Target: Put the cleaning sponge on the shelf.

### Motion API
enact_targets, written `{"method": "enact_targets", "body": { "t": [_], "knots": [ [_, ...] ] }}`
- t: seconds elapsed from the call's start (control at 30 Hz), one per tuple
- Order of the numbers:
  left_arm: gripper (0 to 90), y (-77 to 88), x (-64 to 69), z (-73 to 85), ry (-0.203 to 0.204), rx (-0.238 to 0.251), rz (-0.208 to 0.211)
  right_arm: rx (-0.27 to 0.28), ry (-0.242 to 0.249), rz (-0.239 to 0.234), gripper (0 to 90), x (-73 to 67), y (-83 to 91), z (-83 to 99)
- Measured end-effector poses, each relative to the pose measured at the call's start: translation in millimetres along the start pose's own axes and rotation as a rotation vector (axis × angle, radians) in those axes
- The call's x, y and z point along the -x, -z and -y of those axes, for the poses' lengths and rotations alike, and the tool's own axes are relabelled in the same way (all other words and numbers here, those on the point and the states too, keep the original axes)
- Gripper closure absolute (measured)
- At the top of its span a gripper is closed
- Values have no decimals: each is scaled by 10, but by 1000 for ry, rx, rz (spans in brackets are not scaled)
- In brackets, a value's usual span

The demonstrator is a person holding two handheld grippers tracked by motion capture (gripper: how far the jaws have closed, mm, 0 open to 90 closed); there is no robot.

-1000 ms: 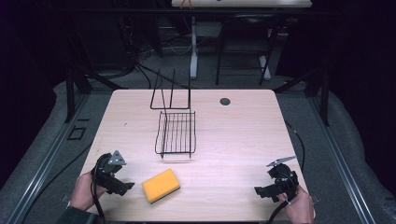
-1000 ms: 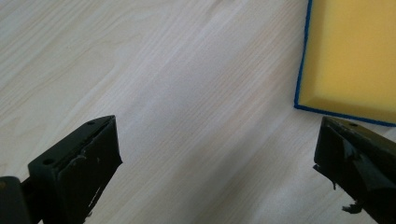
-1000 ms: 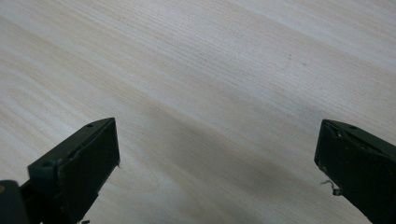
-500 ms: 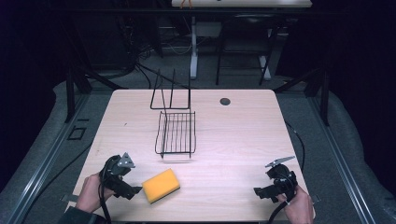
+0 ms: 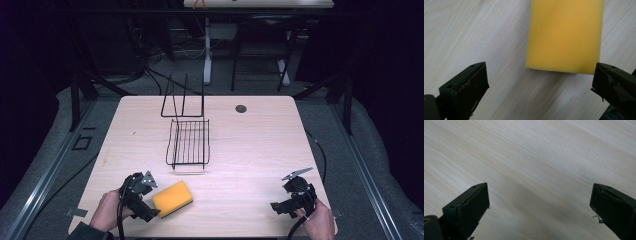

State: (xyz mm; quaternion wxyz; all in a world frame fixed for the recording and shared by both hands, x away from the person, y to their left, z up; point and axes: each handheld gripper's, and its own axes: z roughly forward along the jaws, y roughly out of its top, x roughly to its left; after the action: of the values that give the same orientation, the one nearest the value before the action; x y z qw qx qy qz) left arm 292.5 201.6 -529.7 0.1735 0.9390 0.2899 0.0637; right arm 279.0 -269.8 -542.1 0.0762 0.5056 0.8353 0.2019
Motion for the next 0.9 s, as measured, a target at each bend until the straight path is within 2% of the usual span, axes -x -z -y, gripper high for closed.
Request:
{"method": "enact_targets", "body": {
  "t": [0.27, 0.63, 0.7, 0.73, 0.9],
  "knots": [
    [3, -62, 47, -42, -9, -19, 5, -3, -3, -5, 27, 5, -3, -2],
    [3, -85, 117, -100, -18, 7, 33, -4, 2, -6, 32, 2, -8, -6],
    [3, -95, 123, -104, -21, 4, 41, -9, -9, -7, 35, 1, -6, -7],
    [6, -125, 136, -111, -32, -19, 43, -5, -6, -12, 37, 8, -14, -7],
    [98, -169, 165, -107, -67, -46, 58, -10, -2, -12, 43, -1, -40, -13]
  ]
}}
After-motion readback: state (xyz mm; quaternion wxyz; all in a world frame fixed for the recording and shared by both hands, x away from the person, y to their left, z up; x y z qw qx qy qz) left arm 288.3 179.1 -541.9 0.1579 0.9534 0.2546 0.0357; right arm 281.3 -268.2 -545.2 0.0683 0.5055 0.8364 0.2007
